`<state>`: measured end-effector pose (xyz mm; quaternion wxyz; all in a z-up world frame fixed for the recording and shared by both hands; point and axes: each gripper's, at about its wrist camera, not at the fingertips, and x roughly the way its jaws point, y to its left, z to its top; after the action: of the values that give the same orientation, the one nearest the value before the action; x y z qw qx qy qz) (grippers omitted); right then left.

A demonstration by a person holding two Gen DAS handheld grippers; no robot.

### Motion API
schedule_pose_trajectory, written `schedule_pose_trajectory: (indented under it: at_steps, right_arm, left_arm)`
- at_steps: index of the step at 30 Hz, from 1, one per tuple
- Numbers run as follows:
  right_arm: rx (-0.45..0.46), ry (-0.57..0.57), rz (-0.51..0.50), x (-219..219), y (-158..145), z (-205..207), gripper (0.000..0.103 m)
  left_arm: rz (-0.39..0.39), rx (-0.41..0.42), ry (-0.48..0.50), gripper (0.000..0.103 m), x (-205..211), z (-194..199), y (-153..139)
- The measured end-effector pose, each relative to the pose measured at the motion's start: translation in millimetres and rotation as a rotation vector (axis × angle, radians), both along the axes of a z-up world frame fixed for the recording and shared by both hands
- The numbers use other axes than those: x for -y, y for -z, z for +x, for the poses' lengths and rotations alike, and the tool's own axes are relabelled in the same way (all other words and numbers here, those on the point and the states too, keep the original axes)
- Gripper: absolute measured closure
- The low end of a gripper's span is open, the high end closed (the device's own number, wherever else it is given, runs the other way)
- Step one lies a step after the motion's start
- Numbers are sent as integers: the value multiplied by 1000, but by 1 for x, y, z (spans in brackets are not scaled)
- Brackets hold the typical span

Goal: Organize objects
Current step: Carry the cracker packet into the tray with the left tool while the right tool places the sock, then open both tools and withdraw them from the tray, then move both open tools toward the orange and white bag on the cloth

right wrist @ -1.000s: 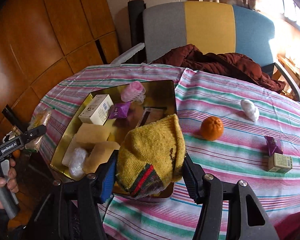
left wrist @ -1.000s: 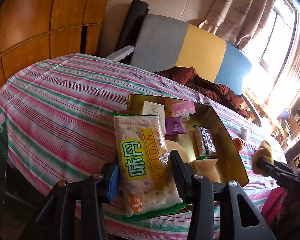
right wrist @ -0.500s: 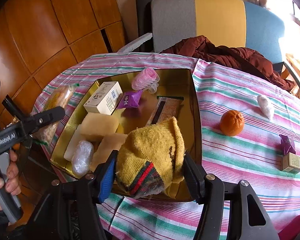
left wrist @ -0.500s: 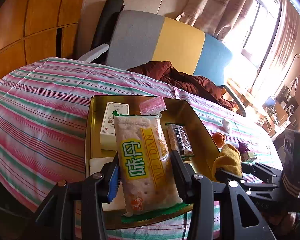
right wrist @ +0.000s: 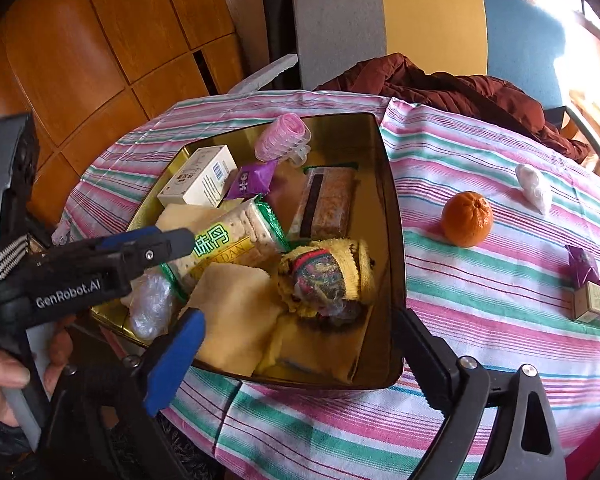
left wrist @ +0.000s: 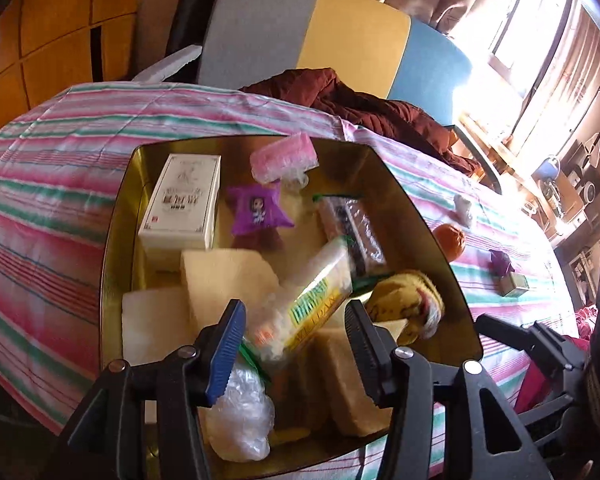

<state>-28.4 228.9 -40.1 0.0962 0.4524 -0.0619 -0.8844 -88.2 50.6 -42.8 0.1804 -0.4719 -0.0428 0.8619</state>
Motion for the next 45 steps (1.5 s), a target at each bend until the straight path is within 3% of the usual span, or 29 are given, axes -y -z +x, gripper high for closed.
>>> schedule_pose_trajectory:
  at_steps: [6,10,15,21,27,32,36,45]
  right_arm:
    - [-37,-2,42,5,-5,6,1]
    - [-116,10,122,10,-17,13,0]
    - [-249,31,245,21,-37,24,0]
    - [-248,79,312,23,-38,22,0]
    - [-333,141,478,32,-46,33,0]
    - [-252,137,404,23,-37,29,0]
    - [-241,159,396,19,-33,31,0]
    - [-222,183,245,-9,-37,30,0]
  left_arm:
    - [-24,-30,-31,51,15,9,-3]
    - [-19,-71,-52,51,22,15,-15]
    - [-72,-183,-58,51,20,26,-35]
    - [-146,-300,-62,51,12,41,-53]
    - [-166,-307,-48,51,9,47,-53]
    - [-173,-306,-42,51,6,51,-52]
    - [-181,-307,-35,51,4,54,-51]
    - [-196,-308,-10,51,-3,58,-51]
